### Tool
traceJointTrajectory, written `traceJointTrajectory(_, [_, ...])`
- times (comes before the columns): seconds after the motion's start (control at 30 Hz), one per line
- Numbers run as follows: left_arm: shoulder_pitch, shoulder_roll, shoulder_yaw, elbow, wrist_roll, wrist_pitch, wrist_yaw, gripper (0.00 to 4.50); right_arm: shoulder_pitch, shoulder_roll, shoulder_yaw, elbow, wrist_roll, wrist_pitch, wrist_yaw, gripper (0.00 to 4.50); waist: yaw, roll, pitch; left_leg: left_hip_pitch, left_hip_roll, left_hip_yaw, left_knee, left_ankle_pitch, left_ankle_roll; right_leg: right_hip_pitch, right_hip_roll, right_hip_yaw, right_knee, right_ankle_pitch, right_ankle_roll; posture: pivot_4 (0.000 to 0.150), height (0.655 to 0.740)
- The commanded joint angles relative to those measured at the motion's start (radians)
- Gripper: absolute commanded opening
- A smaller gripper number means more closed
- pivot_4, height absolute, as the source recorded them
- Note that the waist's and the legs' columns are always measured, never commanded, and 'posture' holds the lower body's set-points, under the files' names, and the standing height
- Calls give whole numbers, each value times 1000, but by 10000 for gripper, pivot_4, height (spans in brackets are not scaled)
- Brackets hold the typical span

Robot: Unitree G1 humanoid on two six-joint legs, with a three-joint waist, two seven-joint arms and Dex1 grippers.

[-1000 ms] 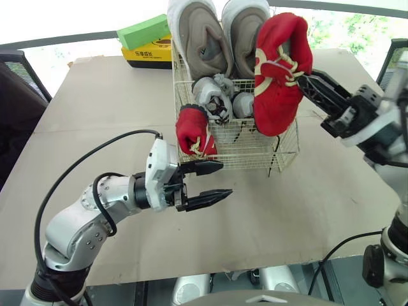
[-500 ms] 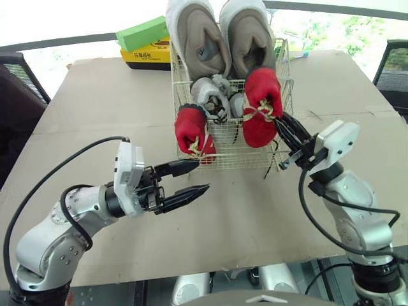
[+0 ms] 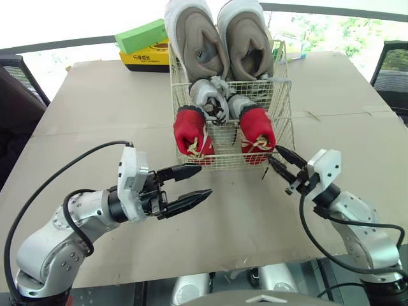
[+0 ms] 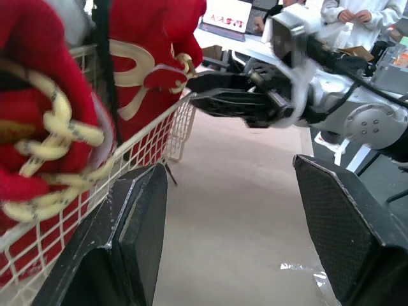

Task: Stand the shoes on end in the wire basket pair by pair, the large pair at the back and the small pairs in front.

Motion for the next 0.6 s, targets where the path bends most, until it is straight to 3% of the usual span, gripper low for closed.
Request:
traceJointTrajectory(0.03, [59, -13, 27, 9, 31, -41, -13, 34263, 37, -72, -76, -51, 78, 50, 75, 32832, 1, 1, 0, 0, 0, 0, 0, 0, 0, 0, 0, 0, 0, 0, 0, 1500, 7400])
traceJointTrajectory(0.07, [84, -16, 35, 13, 33, -39, -5, 34263, 56, -98, -108, -62, 110, 68, 97, 34190, 1, 1, 0, 0, 0, 1, 0, 0, 0, 0, 0, 1, 0, 0, 0, 1500, 7400])
traceJointTrajectory(0.13, [134, -24, 45, 17, 61, -56, 3, 34263, 119, -167, -176, -55, 123, 64, 161, 43085, 3, 0, 0, 0, 0, 1, 0, 0, 0, 0, -1, 1, -1, 0, 0, 1500, 7400])
traceJointTrajectory(0.33, [250, -23, 55, 25, 142, -102, -9, 34263, 279, -284, -321, 34, 108, 1, 316, 43085, 4, 0, 0, -1, 0, 1, 0, 0, 0, 0, -1, 0, -1, 0, 0, 1500, 7400])
traceJointTrajectory(0.6, [271, -8, 64, 16, 132, -71, -6, 34263, 341, -312, -442, 152, 95, -83, 427, 43085, 3, -1, 0, -1, 0, 1, 0, 0, 0, 0, 0, 1, -1, -1, 0, 1500, 7400])
